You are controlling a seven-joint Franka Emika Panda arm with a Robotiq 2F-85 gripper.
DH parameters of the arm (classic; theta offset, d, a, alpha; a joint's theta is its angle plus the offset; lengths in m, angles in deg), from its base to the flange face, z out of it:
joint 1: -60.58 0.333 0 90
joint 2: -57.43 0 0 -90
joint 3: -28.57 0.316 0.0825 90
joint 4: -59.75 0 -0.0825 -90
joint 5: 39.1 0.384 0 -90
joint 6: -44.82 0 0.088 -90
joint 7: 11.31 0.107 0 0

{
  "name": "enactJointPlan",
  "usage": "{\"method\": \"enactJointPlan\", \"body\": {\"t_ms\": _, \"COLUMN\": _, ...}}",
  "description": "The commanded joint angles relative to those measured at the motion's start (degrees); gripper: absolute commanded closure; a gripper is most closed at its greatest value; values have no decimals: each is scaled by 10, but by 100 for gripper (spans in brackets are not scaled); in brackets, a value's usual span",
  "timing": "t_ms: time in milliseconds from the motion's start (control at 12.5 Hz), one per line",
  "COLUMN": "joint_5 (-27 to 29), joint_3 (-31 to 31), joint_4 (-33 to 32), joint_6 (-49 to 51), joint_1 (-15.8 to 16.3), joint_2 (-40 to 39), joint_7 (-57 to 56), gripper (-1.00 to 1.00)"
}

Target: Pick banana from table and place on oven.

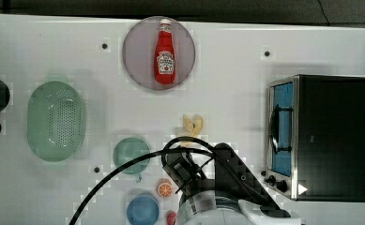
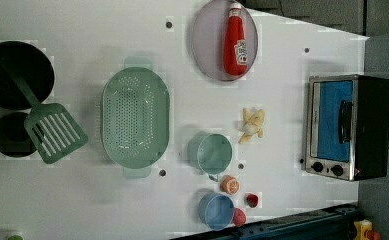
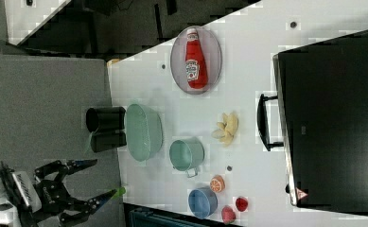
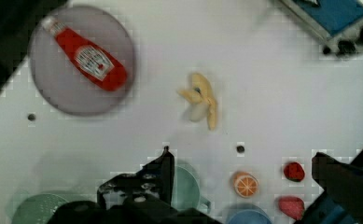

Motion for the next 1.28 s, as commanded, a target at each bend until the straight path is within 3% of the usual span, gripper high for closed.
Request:
{"method": "enactJointPlan", "body": {"t_ms": 80, "joint_5": -8, "joint_3": -1, "joint_4": -23, "joint_6": -39, "joint_1": 2, "joint_2": -92, "joint_7": 26, "gripper": -100}}
{"method": "enactJointPlan", "body": {"t_ms": 800, "joint_5": -8, "joint_3": -1, "joint_4": -139, "joint_6": -331, "joint_1": 3, "joint_2": -269, "joint_7": 26, "gripper": -100}}
{"method": "enactJointPlan", "body": {"t_ms": 1280, "joint_5": -8, "joint_3": -1, "joint_4": -180, "joint_6": -485, "joint_1": 2, "joint_2": -408, "joint_7": 28, "gripper": -100}}
